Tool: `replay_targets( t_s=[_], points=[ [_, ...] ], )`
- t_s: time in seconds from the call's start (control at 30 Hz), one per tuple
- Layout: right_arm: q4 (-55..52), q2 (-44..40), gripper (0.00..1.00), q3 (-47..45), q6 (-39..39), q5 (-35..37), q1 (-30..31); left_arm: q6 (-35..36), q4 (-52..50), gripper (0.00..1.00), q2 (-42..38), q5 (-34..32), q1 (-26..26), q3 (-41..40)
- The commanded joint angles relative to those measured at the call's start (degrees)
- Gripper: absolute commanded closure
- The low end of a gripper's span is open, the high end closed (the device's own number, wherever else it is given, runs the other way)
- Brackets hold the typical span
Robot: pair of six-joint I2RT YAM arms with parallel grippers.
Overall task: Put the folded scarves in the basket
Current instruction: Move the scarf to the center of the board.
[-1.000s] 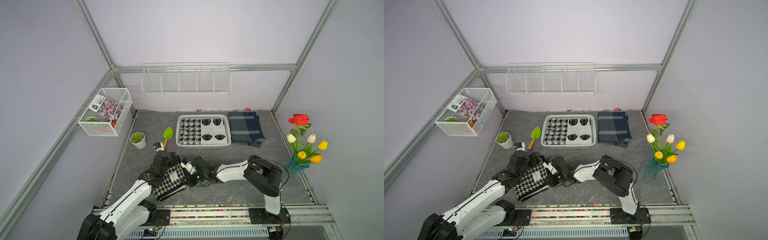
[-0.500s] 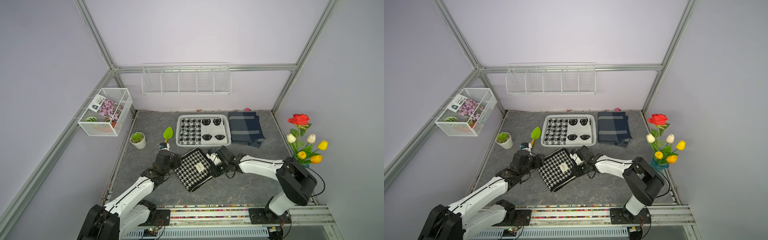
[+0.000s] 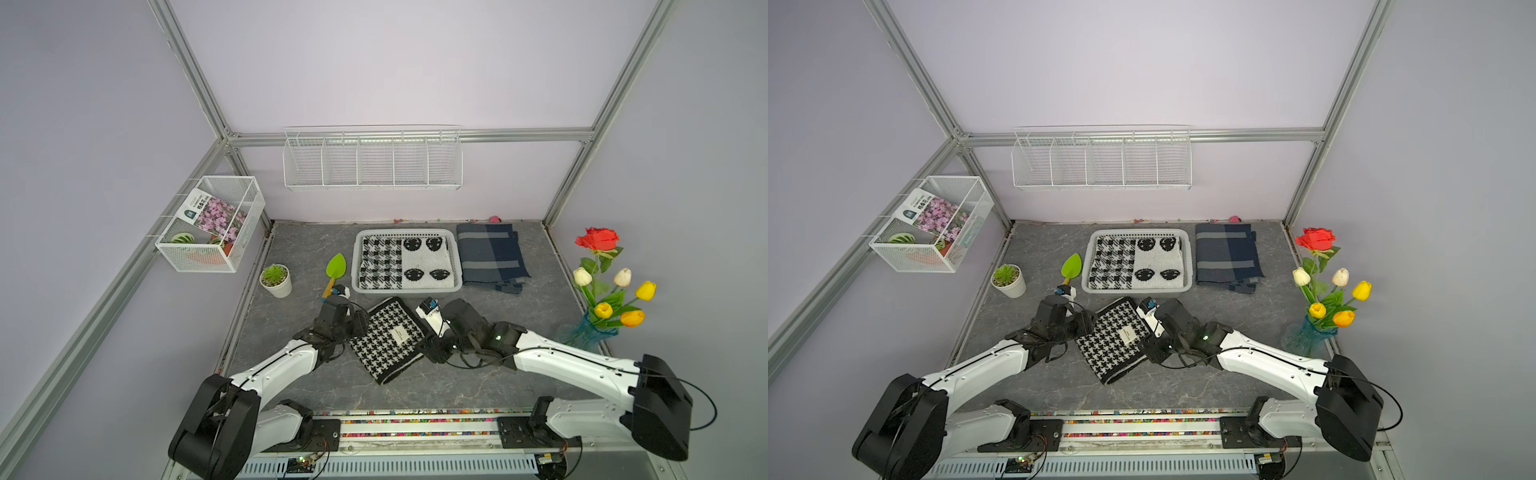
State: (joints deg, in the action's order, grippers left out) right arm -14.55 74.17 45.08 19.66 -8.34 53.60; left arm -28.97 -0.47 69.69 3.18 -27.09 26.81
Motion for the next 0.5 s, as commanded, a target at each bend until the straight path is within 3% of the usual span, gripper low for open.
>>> replay_targets(
  t_s=[0.0,0.27,0.47],
  points=[
    [5.44,6.18,0.44,1.85,2.70,-5.98,2.20,-0.70,0.49,0.44,0.80,1.67,-0.34,1.28],
    [0.34,17.69,0.45,6.43,-0.76,-5.10,3.19,-1.44,-2.42,0.43,1.57,3.54,-0.57,-1.19],
    [-4.54,14.61,0.48,1.46,-3.48,-1.03,-1.36,-4.08,-1.83,0.46,-0.72,5.20,-3.96,-5.13]
  ],
)
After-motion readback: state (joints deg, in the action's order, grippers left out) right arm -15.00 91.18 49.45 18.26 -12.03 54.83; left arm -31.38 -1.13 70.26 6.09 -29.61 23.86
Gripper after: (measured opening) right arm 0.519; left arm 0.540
